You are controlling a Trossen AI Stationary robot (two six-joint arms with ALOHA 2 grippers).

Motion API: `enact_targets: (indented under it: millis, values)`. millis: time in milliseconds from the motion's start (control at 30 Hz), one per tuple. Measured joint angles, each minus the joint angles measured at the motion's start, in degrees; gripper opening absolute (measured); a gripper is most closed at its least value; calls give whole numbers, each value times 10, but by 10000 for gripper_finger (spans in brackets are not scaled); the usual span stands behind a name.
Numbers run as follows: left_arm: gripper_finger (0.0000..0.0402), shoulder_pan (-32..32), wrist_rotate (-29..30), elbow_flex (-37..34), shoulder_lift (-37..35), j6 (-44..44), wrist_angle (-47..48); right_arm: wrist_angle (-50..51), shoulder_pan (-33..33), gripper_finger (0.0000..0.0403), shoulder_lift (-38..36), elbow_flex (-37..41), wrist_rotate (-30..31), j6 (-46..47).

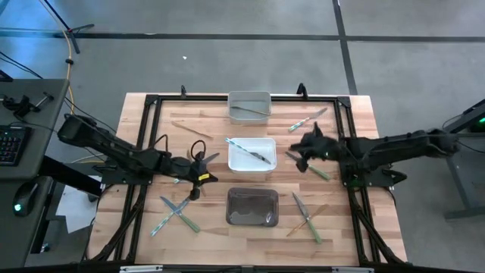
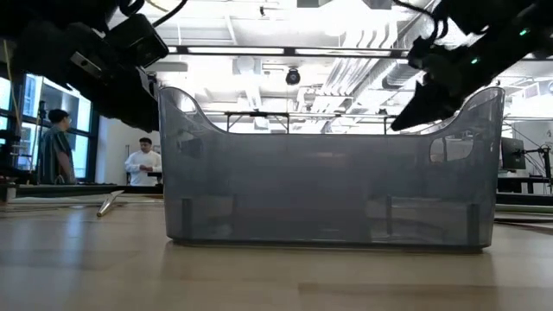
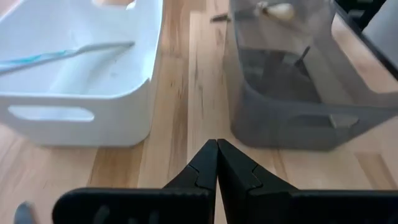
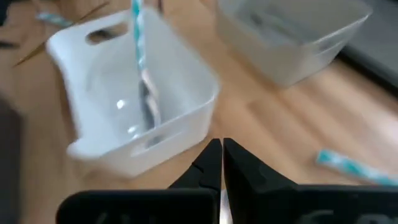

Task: Sort silverware by color (type)
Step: Put the light green table knife into the black bin

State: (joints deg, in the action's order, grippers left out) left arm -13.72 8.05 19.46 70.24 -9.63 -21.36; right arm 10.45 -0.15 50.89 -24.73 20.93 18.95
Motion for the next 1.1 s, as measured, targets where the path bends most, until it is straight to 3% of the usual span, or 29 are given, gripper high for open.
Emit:
enact_targets:
  millis: [233,400,600,833,1100]
  values:
    - [0,-5,-5,-39,27,5,-121,172,164,0,26,-69,17,193]
    - [0,-11,-5,-66,27,8,-167,278,253,0,104,-132,10,324]
    - [0,-11,-1,-86,27,-6,-191,399,320,9,211,-225,-40,480]
    - [0,-11,2,-88,27,-8,-191,427,363,85,309,-282,-148,607]
    - [0,-12,3,-88,27,-15,-193,378,386,178,381,-292,-223,652]
